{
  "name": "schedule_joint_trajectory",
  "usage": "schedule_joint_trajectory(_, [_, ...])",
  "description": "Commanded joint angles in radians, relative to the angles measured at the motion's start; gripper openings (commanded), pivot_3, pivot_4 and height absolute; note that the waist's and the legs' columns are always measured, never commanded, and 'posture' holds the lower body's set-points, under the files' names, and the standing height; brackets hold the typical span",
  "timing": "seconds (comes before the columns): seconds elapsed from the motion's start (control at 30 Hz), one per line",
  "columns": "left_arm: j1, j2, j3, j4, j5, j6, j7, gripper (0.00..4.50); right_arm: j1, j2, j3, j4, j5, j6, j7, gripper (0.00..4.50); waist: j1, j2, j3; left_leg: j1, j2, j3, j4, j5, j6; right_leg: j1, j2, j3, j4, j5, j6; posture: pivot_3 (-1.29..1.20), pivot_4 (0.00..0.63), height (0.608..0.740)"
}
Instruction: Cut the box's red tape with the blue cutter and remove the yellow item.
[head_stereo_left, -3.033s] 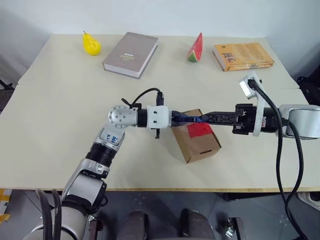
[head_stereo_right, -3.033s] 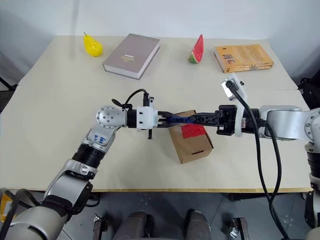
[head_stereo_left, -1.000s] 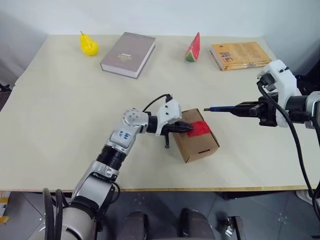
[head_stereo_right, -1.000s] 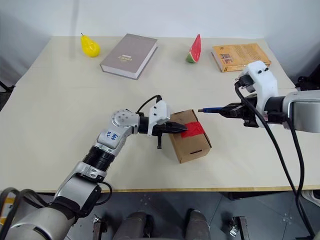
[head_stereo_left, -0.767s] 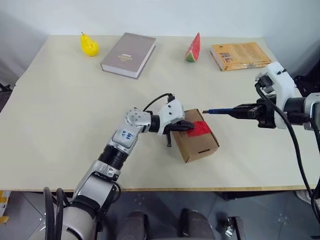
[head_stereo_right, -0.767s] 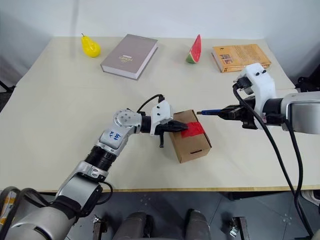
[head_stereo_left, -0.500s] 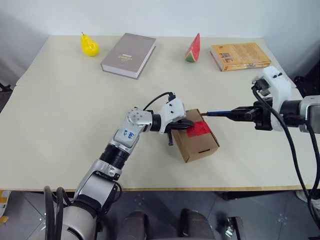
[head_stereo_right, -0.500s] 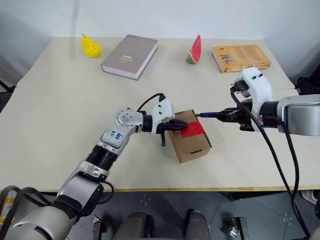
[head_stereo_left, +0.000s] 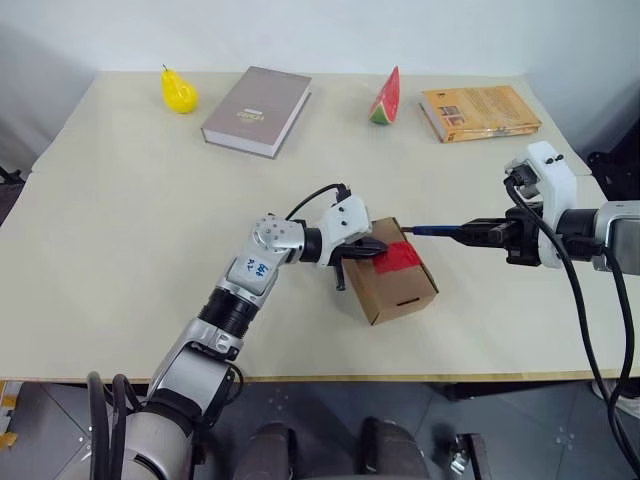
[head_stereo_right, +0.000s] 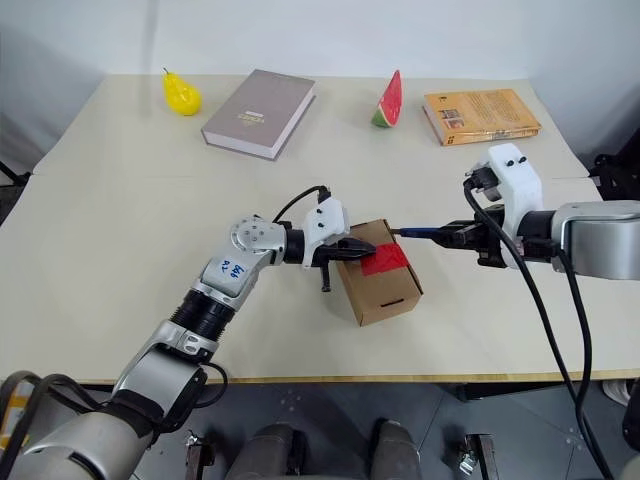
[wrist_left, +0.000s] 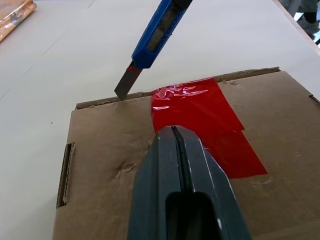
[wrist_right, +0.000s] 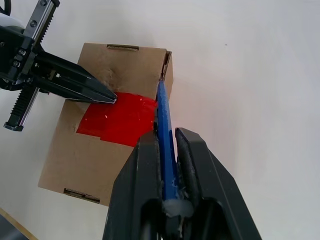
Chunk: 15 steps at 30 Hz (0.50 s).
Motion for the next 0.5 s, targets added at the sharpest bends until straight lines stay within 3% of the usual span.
schedule_joint_trajectory(0.03, [0.017, 0.002, -0.018, -0.011, 0.020, 0.015, 0.005, 0.00, -0.005, -0.017, -0.047, -0.007, -0.012, 0.000, 0.017, 0.16, 0.000, 0.000, 0.000, 0.000, 0.000, 0.000, 0.000, 0.000, 0.000, 0.000, 0.000, 0.000, 0.000, 0.000, 0.000, 0.00, 0.150, 0.740])
schedule_joint_trajectory(0.5, [0.019, -0.004, -0.016, -0.003, 0.020, 0.010, 0.012, 0.00, 0.025, -0.020, -0.069, -0.022, -0.028, 0.018, 0.081, 0.16, 0.001, 0.000, 0.000, 0.000, 0.000, 0.000, 0.000, 0.000, 0.000, 0.000, 0.000, 0.000, 0.000, 0.000, 0.000, 0.00, 0.150, 0.740])
